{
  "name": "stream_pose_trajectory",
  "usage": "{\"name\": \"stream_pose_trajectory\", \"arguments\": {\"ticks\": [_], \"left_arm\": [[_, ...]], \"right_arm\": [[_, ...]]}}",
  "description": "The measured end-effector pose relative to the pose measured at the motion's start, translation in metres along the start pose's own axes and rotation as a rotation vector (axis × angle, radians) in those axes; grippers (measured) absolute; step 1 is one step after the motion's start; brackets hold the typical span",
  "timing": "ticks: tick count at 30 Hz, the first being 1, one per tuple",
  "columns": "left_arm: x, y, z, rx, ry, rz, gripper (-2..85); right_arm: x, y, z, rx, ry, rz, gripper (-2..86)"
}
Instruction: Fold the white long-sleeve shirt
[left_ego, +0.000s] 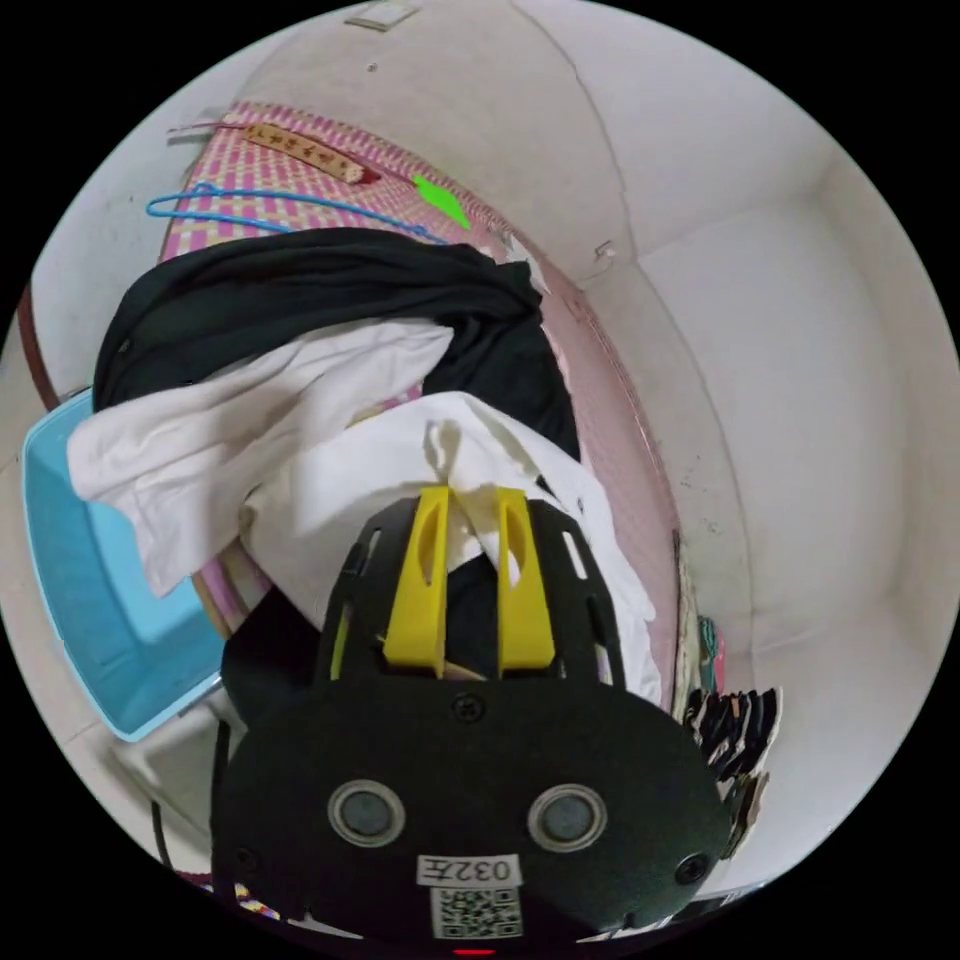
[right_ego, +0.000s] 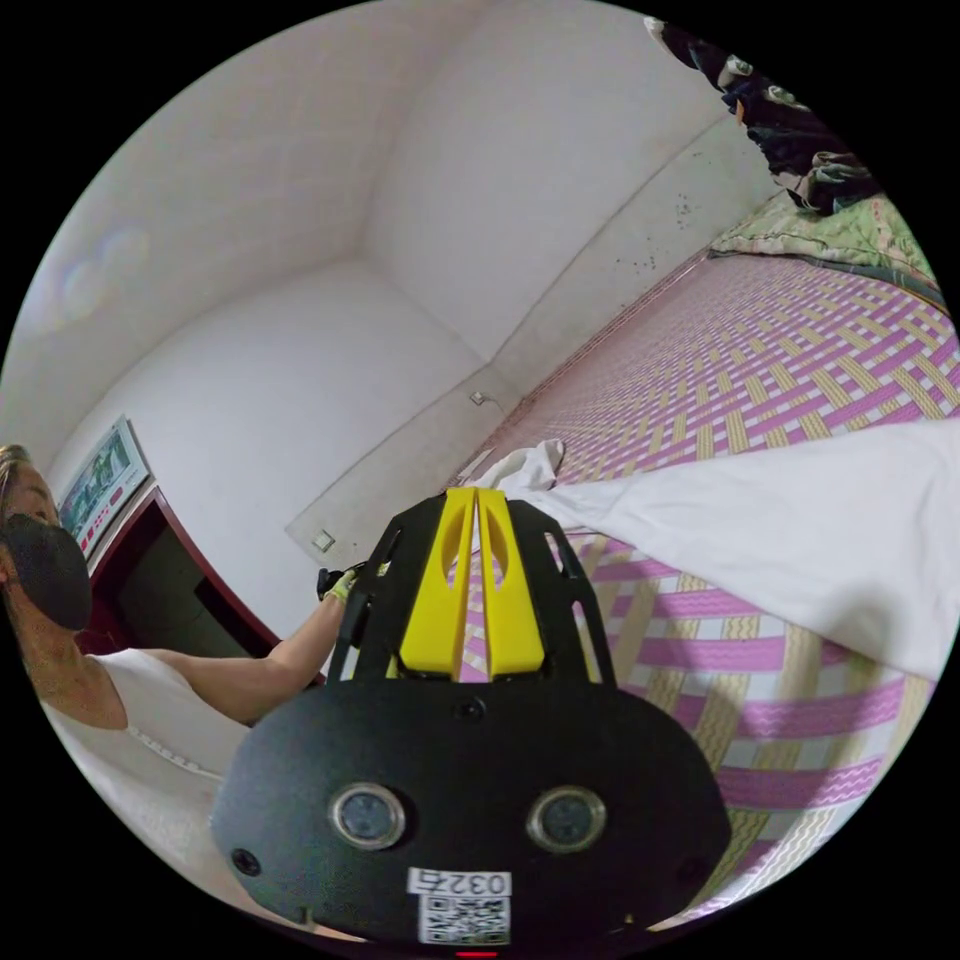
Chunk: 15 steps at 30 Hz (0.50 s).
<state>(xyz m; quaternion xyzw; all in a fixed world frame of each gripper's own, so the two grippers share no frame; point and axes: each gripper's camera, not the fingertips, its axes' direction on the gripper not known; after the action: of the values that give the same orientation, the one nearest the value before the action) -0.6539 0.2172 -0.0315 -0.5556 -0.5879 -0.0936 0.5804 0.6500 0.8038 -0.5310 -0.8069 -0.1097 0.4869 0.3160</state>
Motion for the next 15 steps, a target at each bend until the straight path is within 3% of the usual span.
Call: {"name": "stream_pose_trajectory", "arguments": {"ticks": [4,9,11,15], "left_arm": [[0.025,0.02,-0.007,0.054,0.108,0.094,-1.2],[0.121,0.104,-0.031,0.108,0.306,0.429,-1.6],[0.177,0.168,-0.022,-0.01,0.518,0.608,-1.7],[0.234,0.296,0.019,-0.321,0.843,0.774,-1.5]], "right_arm": [[-0.003,0.003,0.008,-0.004,-0.006,-0.006,-1.0],[-0.006,0.007,0.017,0.001,-0.013,-0.012,-1.0],[-0.008,0.01,0.022,0.005,-0.016,-0.016,-1.0],[-0.011,0.014,0.029,0.018,-0.023,-0.018,-1.0]]}}
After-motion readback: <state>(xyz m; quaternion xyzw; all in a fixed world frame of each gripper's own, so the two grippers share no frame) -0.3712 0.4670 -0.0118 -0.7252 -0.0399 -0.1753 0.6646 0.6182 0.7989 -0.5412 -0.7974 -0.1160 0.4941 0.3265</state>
